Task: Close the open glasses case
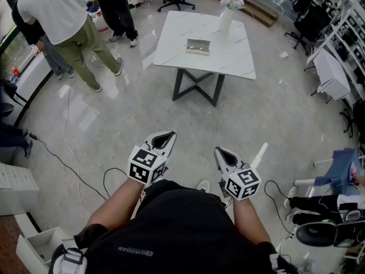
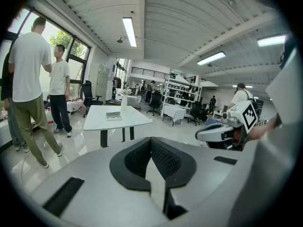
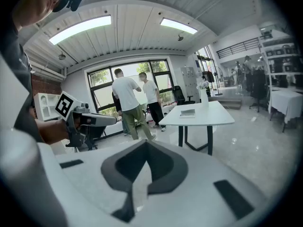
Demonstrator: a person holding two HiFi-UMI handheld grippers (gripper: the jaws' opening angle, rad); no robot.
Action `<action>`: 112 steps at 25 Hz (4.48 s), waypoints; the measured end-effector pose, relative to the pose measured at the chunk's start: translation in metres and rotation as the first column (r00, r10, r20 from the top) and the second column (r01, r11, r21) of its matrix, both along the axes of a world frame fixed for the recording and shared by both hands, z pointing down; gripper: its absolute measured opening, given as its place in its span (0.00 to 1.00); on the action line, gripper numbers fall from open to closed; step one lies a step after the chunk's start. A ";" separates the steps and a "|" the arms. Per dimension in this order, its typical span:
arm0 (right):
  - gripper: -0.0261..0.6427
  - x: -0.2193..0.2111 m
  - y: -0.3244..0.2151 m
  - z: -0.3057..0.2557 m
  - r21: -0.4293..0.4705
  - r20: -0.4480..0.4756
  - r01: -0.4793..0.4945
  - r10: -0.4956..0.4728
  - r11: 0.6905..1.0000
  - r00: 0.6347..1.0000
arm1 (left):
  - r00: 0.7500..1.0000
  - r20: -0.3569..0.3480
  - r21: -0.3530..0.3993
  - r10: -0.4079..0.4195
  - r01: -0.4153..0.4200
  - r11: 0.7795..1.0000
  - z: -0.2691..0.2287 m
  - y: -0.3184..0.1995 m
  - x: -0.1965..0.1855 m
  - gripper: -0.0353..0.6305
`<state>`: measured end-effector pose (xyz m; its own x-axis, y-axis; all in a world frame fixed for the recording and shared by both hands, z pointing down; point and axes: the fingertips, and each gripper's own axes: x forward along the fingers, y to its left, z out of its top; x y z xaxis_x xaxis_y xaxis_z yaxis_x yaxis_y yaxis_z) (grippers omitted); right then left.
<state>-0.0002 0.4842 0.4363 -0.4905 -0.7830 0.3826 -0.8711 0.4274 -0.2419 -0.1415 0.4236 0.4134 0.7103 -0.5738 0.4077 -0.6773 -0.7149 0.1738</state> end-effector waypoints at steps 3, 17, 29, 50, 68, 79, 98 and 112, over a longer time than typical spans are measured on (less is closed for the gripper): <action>0.04 -0.001 0.001 -0.002 0.006 0.002 0.002 -0.002 1.000 1.000 | 1.000 -0.001 -0.004 0.010 -0.010 1.000 0.001 0.004 0.003 0.06; 0.04 -0.020 0.009 0.002 -0.030 0.048 0.004 -0.003 1.000 0.999 | 0.999 -0.008 -0.008 0.038 -0.038 0.999 0.001 0.009 -0.006 0.06; 0.04 -0.067 0.001 -0.001 -0.014 0.031 -0.019 0.019 1.000 0.999 | 0.998 -0.019 -0.008 0.054 -0.054 0.999 -0.001 0.001 -0.054 0.06; 0.04 -0.106 -0.022 0.007 -0.021 0.031 -0.074 0.075 0.997 0.997 | 0.995 -0.026 -0.049 0.091 -0.093 0.995 0.021 -0.019 -0.092 0.06; 0.04 -0.034 -0.157 -0.012 0.038 0.063 -0.066 0.063 0.997 0.996 | 0.999 -0.001 -0.013 0.055 -0.055 0.998 0.004 -0.138 -0.021 0.06; 0.04 0.001 -0.212 -0.004 0.010 0.093 -0.013 0.012 1.000 0.996 | 1.000 0.005 -0.057 0.016 -0.016 0.998 0.010 -0.185 0.019 0.06; 0.04 0.064 -0.255 -0.004 0.023 0.124 0.031 -0.034 0.999 0.992 | 0.999 0.004 -0.084 -0.042 0.042 0.996 0.013 -0.224 0.081 0.06; 0.04 0.084 -0.268 0.008 -0.004 0.143 0.028 -0.027 1.000 0.989 | 0.998 0.039 -0.081 -0.046 0.049 0.995 0.017 -0.238 0.098 0.06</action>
<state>0.0840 0.2164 0.4448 -0.5617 -0.7664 0.3116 -0.8153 0.4487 -0.3659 -0.0437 0.1852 0.4304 0.6666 -0.5703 0.4800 -0.7173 -0.6659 0.2050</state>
